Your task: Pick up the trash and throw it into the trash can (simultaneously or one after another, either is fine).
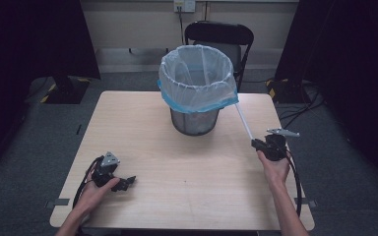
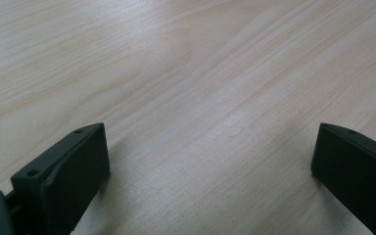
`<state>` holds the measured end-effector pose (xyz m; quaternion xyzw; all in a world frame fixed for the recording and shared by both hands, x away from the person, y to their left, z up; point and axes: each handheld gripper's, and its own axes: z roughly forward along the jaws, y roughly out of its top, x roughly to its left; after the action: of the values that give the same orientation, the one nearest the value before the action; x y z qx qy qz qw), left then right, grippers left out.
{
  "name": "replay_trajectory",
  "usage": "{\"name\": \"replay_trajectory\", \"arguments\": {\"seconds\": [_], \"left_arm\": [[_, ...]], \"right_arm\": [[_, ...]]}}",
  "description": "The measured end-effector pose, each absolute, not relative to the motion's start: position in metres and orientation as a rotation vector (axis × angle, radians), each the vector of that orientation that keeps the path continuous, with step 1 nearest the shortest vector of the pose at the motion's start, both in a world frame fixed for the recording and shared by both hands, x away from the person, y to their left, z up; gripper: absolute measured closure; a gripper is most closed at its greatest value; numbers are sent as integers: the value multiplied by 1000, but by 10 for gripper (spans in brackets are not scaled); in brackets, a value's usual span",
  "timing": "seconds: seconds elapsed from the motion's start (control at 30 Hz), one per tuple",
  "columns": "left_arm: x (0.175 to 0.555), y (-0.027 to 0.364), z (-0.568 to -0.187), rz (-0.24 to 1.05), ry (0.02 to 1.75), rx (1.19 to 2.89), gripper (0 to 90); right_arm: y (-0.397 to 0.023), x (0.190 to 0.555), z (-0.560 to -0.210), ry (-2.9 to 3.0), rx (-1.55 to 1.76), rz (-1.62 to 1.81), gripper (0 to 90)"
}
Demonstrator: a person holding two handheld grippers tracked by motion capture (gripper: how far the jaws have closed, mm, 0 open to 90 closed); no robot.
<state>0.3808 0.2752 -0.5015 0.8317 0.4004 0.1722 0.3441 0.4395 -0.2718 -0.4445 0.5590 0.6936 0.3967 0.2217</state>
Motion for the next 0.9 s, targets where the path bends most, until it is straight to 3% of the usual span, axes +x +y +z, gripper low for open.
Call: {"name": "replay_trajectory", "arguments": {"seconds": [0.9], "left_arm": [[381,275,-502,447,1041,2160,5]], "right_arm": [[-258,452,-382,1746,1486,1211,814]]}}
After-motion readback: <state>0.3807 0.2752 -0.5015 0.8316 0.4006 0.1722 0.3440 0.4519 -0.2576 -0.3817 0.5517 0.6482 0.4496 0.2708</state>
